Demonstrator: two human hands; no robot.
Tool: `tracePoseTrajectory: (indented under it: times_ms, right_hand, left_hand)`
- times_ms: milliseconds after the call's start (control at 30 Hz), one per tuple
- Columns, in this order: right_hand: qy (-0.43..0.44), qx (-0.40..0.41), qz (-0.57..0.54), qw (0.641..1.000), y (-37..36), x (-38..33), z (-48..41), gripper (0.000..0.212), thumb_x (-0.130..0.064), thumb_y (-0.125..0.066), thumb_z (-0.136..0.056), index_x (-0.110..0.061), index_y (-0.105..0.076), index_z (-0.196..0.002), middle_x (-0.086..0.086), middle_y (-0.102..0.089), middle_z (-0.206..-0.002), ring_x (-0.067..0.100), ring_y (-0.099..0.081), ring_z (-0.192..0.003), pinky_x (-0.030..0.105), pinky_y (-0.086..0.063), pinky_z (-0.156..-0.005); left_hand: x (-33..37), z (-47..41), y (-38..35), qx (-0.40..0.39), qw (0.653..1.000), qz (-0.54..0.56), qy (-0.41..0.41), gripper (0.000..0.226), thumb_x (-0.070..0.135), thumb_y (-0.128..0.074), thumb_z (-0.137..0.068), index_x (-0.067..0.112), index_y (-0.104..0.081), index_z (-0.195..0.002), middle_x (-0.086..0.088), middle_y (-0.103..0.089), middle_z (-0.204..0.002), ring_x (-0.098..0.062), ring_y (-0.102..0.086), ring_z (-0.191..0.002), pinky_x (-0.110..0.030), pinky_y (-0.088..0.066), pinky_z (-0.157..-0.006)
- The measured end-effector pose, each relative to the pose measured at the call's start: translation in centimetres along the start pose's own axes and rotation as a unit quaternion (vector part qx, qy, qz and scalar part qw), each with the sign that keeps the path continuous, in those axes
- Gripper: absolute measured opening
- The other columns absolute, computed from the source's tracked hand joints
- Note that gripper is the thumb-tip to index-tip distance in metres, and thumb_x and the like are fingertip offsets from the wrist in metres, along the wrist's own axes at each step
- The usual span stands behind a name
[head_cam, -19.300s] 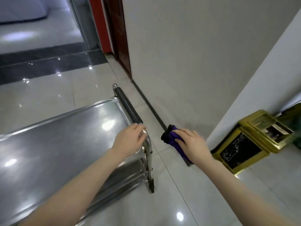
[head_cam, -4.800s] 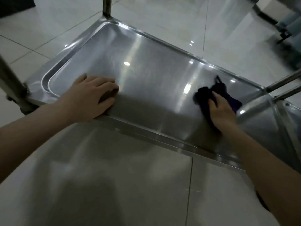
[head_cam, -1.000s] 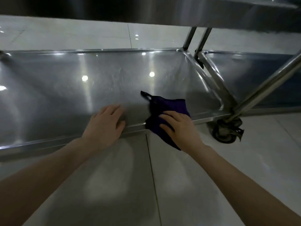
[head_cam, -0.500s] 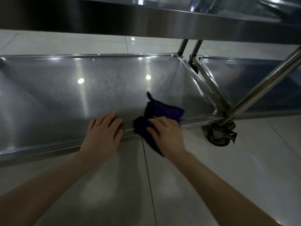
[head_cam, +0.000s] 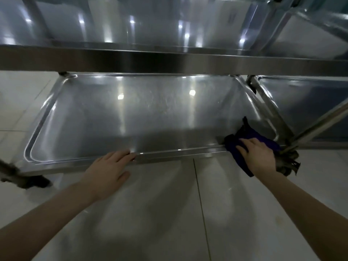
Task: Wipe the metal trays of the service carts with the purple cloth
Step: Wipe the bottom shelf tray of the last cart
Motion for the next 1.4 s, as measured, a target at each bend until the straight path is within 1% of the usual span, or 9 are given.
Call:
tracePoseTrajectory:
  times_ms: [133,300,533,600,667,833,1000,1233,1400]
  right_hand:
    - [0.108,0.017,-0.040,0.993,0.2,-9.4,3.7,0.034,-0.031,-0.061,-0.094,-0.016,-0.065,-0.124,0.014,-0.065,-0.117,0.038,-0.060,-0.096,0.044,-0.046,-0.078]
    - [0.249,-0.103,0.026,0.963,0.7,-21.1,7.7,0.041,-0.043,-0.034,-0.102,-0.030,-0.044,-0.139,0.000,-0.048,-0.138,0.025,-0.047,-0.120,0.038,-0.033,-0.096]
    - [0.317,-0.136,-0.063,0.937,15.5,-29.7,12.9,0.035,-0.038,-0.050,-0.097,-0.025,-0.057,-0.129,0.003,-0.060,-0.124,0.030,-0.057,-0.110,0.040,-0.041,-0.088]
    - [0.319,-0.176,-0.063,0.929,19.5,-31.3,14.3,0.037,-0.039,-0.048,-0.098,-0.025,-0.055,-0.131,0.002,-0.057,-0.130,0.030,-0.054,-0.115,0.040,-0.037,-0.092]
    - [0.323,-0.218,-0.060,0.919,23.7,-32.5,15.9,0.038,-0.039,-0.044,-0.099,-0.027,-0.051,-0.135,0.001,-0.051,-0.137,0.029,-0.047,-0.122,0.039,-0.035,-0.094]
    - [0.359,-0.186,-0.078,0.911,38.3,-35.0,18.0,0.033,-0.035,-0.054,-0.093,-0.023,-0.063,-0.123,0.004,-0.064,-0.119,0.031,-0.061,-0.102,0.043,-0.047,-0.079]
    - [0.380,-0.212,-0.102,0.894,52.3,-35.9,18.8,0.038,-0.037,-0.047,-0.098,-0.024,-0.056,-0.133,0.001,-0.057,-0.131,0.027,-0.055,-0.114,0.041,-0.041,-0.093]
    - [0.378,-0.123,-0.145,0.906,69.0,-33.9,13.3,0.032,-0.033,-0.064,-0.086,-0.022,-0.069,-0.116,-0.001,-0.068,-0.114,0.022,-0.067,-0.093,0.037,-0.054,-0.074]
    - [0.362,-0.109,-0.116,0.918,73.8,-30.4,6.7,0.042,-0.042,-0.043,-0.100,-0.027,-0.051,-0.138,-0.005,-0.053,-0.137,0.020,-0.051,-0.121,0.037,-0.038,-0.098]
  left_hand:
    - [0.9,1.2,0.4,-0.002,1.000,0.021,0.005,0.051,0.039,-0.050,-0.094,0.027,-0.041,-0.143,0.005,-0.036,-0.149,-0.020,-0.039,-0.133,-0.032,-0.035,-0.109]
    - [1.6,3.1,4.3,-0.029,0.998,0.048,0.027,0.046,0.032,-0.043,-0.097,0.023,-0.040,-0.141,0.002,-0.042,-0.142,-0.022,-0.046,-0.126,-0.034,-0.039,-0.103]
    - [2.2,11.2,17.1,-0.042,0.985,0.108,0.130,0.050,0.027,-0.044,-0.097,0.023,-0.034,-0.145,-0.003,-0.042,-0.145,-0.026,-0.047,-0.125,-0.034,-0.043,-0.094]
    - [2.3,13.4,21.4,-0.040,0.979,0.117,0.159,0.051,0.029,-0.043,-0.097,0.026,-0.032,-0.146,-0.002,-0.044,-0.142,-0.025,-0.048,-0.124,-0.034,-0.045,-0.091]
    - [2.3,15.5,25.8,-0.041,0.973,0.129,0.187,0.050,0.031,-0.042,-0.097,0.027,-0.032,-0.146,-0.001,-0.045,-0.141,-0.024,-0.048,-0.123,-0.033,-0.046,-0.090]
    - [3.7,20.4,38.5,-0.037,0.973,0.114,0.195,0.048,0.028,-0.044,-0.095,0.027,-0.037,-0.143,0.002,-0.051,-0.133,-0.023,-0.053,-0.115,-0.033,-0.048,-0.085]
    - [5.9,23.7,51.8,-0.015,0.978,0.092,0.188,0.044,0.029,-0.046,-0.094,0.027,-0.045,-0.138,0.005,-0.055,-0.129,-0.020,-0.054,-0.114,-0.033,-0.048,-0.085]
    - [9.5,20.9,65.9,0.027,0.979,0.096,0.179,0.036,0.028,-0.045,-0.096,0.027,-0.049,-0.132,0.007,-0.056,-0.121,-0.018,-0.056,-0.108,-0.033,-0.047,-0.082]
    - [13.0,14.7,72.4,0.060,0.982,0.075,0.164,0.038,0.029,-0.043,-0.096,0.027,-0.046,-0.134,0.006,-0.054,-0.127,-0.018,-0.055,-0.111,-0.035,-0.048,-0.083]
Point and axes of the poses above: each hand's wrist, its own z-axis away from the middle knuckle, its own y-axis out of the back of the hand, x = y × z, the point moved 9 cm from there along -z, towards the middle knuckle
